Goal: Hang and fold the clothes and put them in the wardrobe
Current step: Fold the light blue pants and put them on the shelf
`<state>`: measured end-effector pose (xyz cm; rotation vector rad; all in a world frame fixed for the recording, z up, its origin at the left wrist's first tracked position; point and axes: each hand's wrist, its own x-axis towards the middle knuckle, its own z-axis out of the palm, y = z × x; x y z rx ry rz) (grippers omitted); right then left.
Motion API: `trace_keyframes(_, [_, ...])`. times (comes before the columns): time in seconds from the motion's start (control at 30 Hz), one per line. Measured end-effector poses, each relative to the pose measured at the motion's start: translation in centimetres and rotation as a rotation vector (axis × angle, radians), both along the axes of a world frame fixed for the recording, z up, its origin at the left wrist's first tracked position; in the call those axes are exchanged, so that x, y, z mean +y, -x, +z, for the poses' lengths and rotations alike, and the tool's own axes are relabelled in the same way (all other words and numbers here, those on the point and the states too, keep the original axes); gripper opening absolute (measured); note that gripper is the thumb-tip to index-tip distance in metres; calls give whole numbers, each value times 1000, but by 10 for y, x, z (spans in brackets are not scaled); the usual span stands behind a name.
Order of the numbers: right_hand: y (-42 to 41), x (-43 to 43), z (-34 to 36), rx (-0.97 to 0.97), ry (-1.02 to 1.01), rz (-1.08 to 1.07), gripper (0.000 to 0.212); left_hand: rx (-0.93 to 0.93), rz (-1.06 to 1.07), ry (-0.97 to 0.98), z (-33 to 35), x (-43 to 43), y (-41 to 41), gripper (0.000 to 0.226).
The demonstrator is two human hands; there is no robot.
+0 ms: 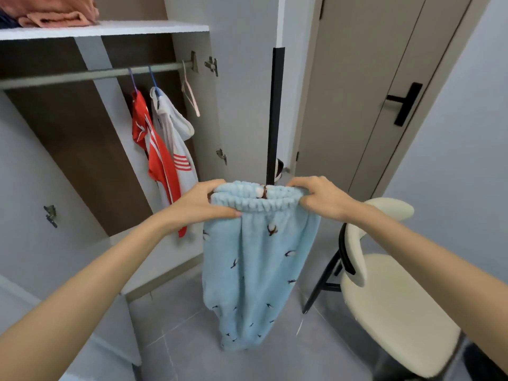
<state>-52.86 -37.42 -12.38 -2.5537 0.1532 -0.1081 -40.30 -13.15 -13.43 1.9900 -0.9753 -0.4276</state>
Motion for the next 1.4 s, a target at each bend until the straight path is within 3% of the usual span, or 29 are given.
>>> trace_keyframes(0.1, [30,-12,-4,7,-203,-92,50,250,-62,50,-3,-23,8,51])
trace_keyframes(0.2, [66,-25,-6,9,-292,-194,48,460,-164,7,-4,-54,17,66])
trace_keyframes(0.33, [119,-44,-9,-36,-372,-356,55,549,-364,-160,-4,-105,36,46])
trace_keyframes(0.47, [165,-78,-15,-45,-419,-479,47,484,-477,-195,-8,-163,62,34])
trace_keyframes(0.63, [214,-142,-33,-76,-371,-649,38,167,-566,-137,-15,-247,106,26])
trace_keyframes(0.8, [250,-216,-46,-112,-271,-751,34,-35,-593,-130,-32,-345,132,36])
trace_keyframes(1.03, [283,-327,-53,-112,-123,-788,37,-120,-628,-135,-35,-476,159,35])
trace_keyframes(1.17, [290,-379,-60,-120,-88,-835,40,-184,-608,-104,-37,-541,168,45])
trace_keyframes(1.4, [288,-464,-91,-91,-13,-951,37,-262,-609,-84,-62,-643,172,37])
